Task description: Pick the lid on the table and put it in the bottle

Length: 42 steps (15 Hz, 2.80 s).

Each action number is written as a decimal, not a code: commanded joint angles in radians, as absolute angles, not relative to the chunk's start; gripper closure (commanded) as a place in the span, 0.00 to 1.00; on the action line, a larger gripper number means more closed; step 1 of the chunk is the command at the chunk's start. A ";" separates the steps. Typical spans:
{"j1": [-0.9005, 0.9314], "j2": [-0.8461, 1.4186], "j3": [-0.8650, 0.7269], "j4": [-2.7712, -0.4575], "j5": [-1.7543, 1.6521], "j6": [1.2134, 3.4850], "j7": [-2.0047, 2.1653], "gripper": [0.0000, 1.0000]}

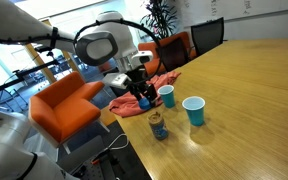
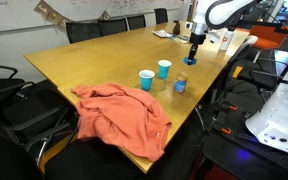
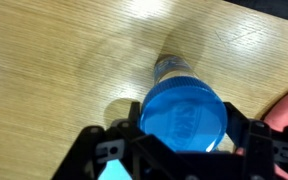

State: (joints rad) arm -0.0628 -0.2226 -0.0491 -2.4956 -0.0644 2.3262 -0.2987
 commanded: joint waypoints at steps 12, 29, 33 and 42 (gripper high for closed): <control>-0.001 -0.186 -0.113 -2.655 0.100 2.616 -0.380 0.45; -0.016 -0.049 -0.082 -2.564 0.084 2.610 -0.342 0.45; -0.019 -0.026 -0.075 -2.551 0.078 2.610 -0.338 0.45; -0.020 -0.008 -0.067 -2.533 0.062 2.598 -0.323 0.45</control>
